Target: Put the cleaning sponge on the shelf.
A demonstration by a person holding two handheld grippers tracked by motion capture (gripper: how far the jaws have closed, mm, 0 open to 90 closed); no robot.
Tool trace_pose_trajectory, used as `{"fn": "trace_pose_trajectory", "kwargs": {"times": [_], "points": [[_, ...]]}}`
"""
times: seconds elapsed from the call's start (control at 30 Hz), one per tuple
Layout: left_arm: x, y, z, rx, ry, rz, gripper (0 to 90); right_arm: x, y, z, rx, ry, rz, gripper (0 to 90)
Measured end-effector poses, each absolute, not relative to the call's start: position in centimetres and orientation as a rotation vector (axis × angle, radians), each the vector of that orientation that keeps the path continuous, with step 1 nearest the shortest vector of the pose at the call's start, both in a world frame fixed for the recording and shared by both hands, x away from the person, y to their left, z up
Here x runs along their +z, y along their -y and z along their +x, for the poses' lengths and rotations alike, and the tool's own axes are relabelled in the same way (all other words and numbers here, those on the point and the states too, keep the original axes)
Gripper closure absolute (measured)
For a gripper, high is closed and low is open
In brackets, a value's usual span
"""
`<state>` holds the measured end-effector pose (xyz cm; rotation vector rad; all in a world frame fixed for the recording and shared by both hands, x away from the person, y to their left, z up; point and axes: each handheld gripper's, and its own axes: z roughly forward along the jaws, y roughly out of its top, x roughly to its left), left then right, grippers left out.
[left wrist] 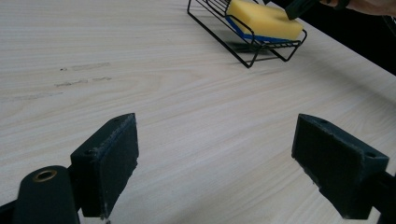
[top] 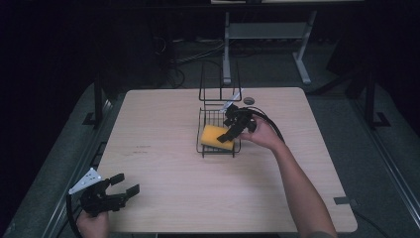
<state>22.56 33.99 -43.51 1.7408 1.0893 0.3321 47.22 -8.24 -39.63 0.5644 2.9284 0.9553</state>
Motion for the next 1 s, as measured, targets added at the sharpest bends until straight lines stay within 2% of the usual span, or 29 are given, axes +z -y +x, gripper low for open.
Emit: {"fn": "trace_pose_trajectory", "kwargs": {"times": [0.6,1.0], "points": [[-43.5,-33.6,22.7,0.33,-1.079,1.751,14.0,-39.3,11.4,46.6,0.991,-2.887,0.64,16.7],[-43.5,-33.3,22.6,0.33,-1.074,1.765,14.0,-39.1,15.3,45.3,0.972,-2.838,0.716,16.7]]}}
